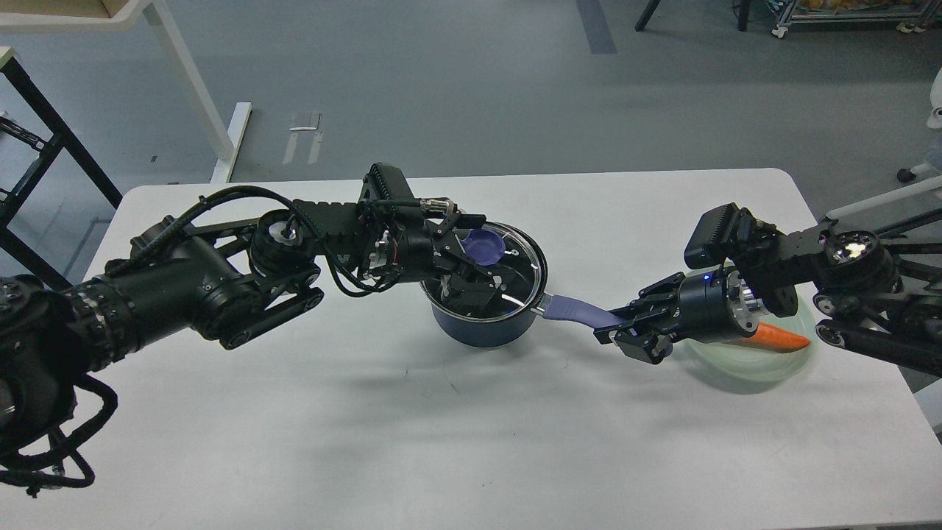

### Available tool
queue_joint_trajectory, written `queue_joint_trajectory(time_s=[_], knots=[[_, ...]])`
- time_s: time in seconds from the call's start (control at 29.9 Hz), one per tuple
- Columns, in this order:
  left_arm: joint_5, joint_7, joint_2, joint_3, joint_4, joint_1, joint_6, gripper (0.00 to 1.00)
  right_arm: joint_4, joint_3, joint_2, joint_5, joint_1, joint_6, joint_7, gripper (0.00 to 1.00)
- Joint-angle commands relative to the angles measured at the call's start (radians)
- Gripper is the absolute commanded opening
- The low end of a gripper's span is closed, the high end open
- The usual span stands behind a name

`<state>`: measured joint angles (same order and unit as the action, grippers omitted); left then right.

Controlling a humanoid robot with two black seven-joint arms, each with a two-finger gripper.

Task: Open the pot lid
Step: 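Grasp the lid knob with the left gripper and lift the lid, then carry the glass lid away from the pot with the left gripper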

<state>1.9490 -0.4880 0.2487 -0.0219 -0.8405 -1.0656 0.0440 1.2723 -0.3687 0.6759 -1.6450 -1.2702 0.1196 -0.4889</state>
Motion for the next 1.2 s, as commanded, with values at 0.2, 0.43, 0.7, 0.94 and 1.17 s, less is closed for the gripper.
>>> queue_joint_trajectory(time_s=[0.2,0.43,0.7,0.94,1.17], knots=[[-0.002,-0.001,0.0,-0.001,0.001,0.001,0.002,0.99,0.001,0.001,0.001,0.001,0.002,0.0,0.0,0.26],[0.001,-0.001,0.0,-0.001,0.0,0.001,0.0,0.65,0.001,0.001,0.001,0.001,0.002,0.0,0.0,0.27],[0.002,-0.001,0.015,-0.006,-0.035,-0.016,0.002,0.23,0.001,0.001,0.002,0.001,0.002,0.0,0.0,0.27],[-0.021,-0.001,0.188,-0.007,-0.184,-0.091,0.0,0.25,0.001,0.001,0.007,0.002,0.0,0.0,0.0,0.27],[-0.031,-0.001,0.458,-0.003,-0.307,-0.096,0.025,0.26,0.001,0.001,0.005,0.002,0.0,0.0,0.0,0.27]])
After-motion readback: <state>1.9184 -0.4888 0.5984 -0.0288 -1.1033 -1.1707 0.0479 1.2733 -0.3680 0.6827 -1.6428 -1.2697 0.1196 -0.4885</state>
